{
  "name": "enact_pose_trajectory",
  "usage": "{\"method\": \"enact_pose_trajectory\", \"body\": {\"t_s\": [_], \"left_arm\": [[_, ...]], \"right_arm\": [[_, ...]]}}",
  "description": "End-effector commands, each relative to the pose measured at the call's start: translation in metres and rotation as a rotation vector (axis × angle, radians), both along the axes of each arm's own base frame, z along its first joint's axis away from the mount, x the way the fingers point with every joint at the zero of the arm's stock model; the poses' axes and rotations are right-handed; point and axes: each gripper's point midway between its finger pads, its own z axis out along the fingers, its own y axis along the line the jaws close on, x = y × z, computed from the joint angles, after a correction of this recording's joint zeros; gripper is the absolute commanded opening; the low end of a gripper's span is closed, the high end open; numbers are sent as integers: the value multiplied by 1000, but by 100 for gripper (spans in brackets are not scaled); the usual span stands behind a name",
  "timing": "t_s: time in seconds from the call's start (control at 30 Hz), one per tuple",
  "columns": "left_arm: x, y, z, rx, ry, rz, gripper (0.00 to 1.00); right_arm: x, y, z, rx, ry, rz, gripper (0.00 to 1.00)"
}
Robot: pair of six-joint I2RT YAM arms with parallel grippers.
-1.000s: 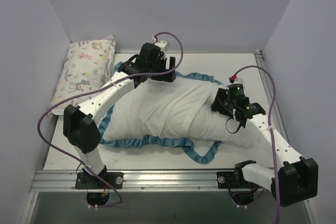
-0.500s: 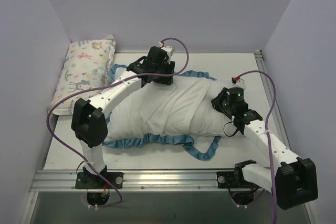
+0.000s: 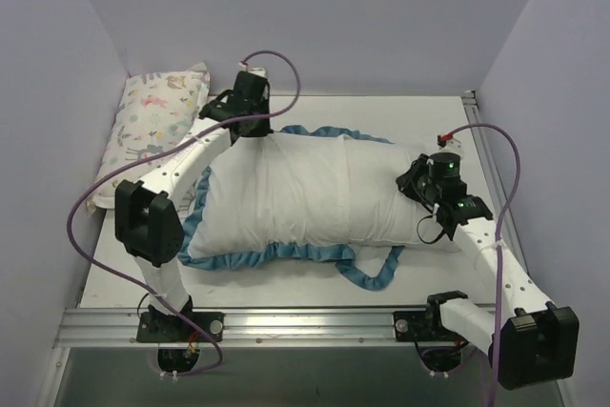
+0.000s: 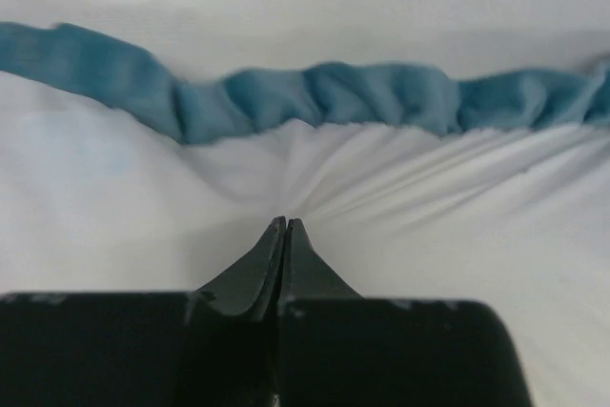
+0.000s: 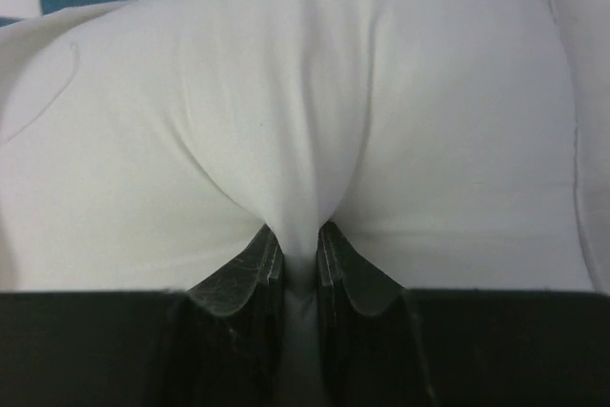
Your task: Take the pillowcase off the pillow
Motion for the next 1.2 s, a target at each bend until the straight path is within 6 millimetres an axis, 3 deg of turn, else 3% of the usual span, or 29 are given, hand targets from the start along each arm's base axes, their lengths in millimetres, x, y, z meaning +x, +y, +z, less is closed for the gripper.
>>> {"method": "enact_pose_trajectory", "body": {"t_s": [0.0, 0.1, 0.23, 0.3, 0.37, 0.5, 0.53, 0.6, 0.63, 0.67, 0.73, 0.77, 0.8, 0.83, 0.87, 0.9, 0.97, 1.0, 1.07, 1.17], "left_arm": [[12, 128, 54, 29, -95, 353, 0], [10, 174, 61, 5, -111, 474, 0], [3, 211, 63, -33, -128, 567, 0], [3, 211, 66, -44, -135, 547, 0], [6, 201, 67, -69, -139, 504, 0], [2, 146, 66, -112, -130, 291, 2], [0, 136, 69, -105, -140, 263, 10], [-13, 112, 83, -97, -178, 202, 38], [-18, 103, 87, -97, -187, 176, 65], [-32, 85, 86, -79, -186, 134, 71], [-58, 72, 96, -82, -216, 105, 82], [-77, 73, 89, -56, -216, 128, 83], [-97, 55, 84, -43, -217, 93, 84], [-111, 52, 77, -26, -215, 97, 86], [-126, 58, 78, -48, -234, 144, 86], [-148, 49, 55, -26, -200, 109, 86], [-171, 56, 52, -39, -227, 166, 87], [-185, 55, 38, -24, -211, 156, 87], [-211, 48, 34, -75, -205, 144, 88], [-237, 42, 6, -92, -159, 114, 88]], "right_arm": [[-27, -54, -19, -95, 155, -137, 0], [-24, -69, 9, -83, 101, -189, 0], [-20, -82, 41, -68, 52, -235, 0], [-17, -85, 59, -64, 21, -247, 0], [-15, -74, 68, -18, 6, -202, 0], [-11, -50, 72, -11, 11, -96, 0], [-11, -46, 72, -26, 8, -80, 0], [-16, -35, 67, -78, 24, -26, 5], [-18, -33, 67, -87, 28, -11, 15], [-21, -31, 66, -97, 31, 2, 38], [-25, -29, 71, -99, 15, 26, 65], [-28, -28, 75, -103, 14, 39, 69], [-32, -25, 81, -113, -1, 59, 73], [-38, -25, 82, -122, 6, 68, 79], [-41, -22, 90, -126, -12, 83, 82], [-48, -17, 98, -136, -36, 111, 85], [-58, -14, 103, -153, -45, 130, 89], [-63, -9, 107, -151, -57, 153, 91], [-74, 6, 103, -168, -45, 223, 93], [-88, 20, 82, -251, -14, 283, 95]]}}
